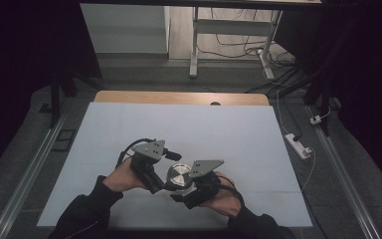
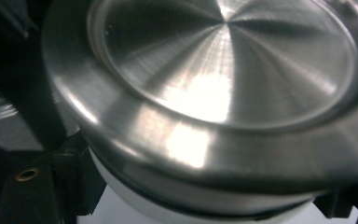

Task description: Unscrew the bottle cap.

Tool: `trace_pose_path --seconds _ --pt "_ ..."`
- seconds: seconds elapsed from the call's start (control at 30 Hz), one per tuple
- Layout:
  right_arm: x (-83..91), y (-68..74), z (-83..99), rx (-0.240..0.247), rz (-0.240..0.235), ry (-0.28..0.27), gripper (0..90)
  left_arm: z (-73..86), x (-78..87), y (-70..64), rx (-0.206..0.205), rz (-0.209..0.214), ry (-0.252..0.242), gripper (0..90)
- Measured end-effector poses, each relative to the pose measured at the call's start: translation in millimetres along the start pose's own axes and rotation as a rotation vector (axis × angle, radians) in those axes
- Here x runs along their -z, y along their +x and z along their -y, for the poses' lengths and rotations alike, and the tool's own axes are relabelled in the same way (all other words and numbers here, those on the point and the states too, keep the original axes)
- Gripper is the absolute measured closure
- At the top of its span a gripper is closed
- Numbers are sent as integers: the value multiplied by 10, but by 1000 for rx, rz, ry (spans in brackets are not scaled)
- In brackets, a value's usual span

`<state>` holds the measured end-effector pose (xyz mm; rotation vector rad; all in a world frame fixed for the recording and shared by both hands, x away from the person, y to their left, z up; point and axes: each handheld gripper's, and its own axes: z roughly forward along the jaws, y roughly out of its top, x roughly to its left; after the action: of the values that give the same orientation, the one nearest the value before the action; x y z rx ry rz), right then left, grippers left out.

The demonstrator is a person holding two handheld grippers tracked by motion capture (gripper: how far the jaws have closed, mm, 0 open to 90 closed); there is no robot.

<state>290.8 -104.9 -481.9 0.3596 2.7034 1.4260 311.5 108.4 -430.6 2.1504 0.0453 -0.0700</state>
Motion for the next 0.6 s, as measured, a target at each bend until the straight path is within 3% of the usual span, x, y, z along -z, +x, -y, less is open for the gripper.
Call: trace_pose_path --seconds 0.13,0.2,0.27,0.37,0.53,0.57,0.6 --pt "-16 61 -14 26 -27 9 154 -3 -87 -48 -49 21 41 142" --pt "-8 66 -17 28 -26 6 153 -11 -107 -63 -42 -12 33 185" --pt "2 49 -17 17 -3 3 154 -30 -120 -61 -8 -60 31 190" --pt "27 -8 -13 -19 54 -5 153 -64 -175 -65 75 -157 9 192" --pt "61 -101 12 -93 171 -14 154 -139 -355 -156 220 -386 -37 190" --pt "66 -111 18 -103 190 -13 154 -151 -380 -169 225 -402 -42 185" --pt "69 -114 23 -110 199 -17 154 -164 -392 -166 226 -384 -43 153"
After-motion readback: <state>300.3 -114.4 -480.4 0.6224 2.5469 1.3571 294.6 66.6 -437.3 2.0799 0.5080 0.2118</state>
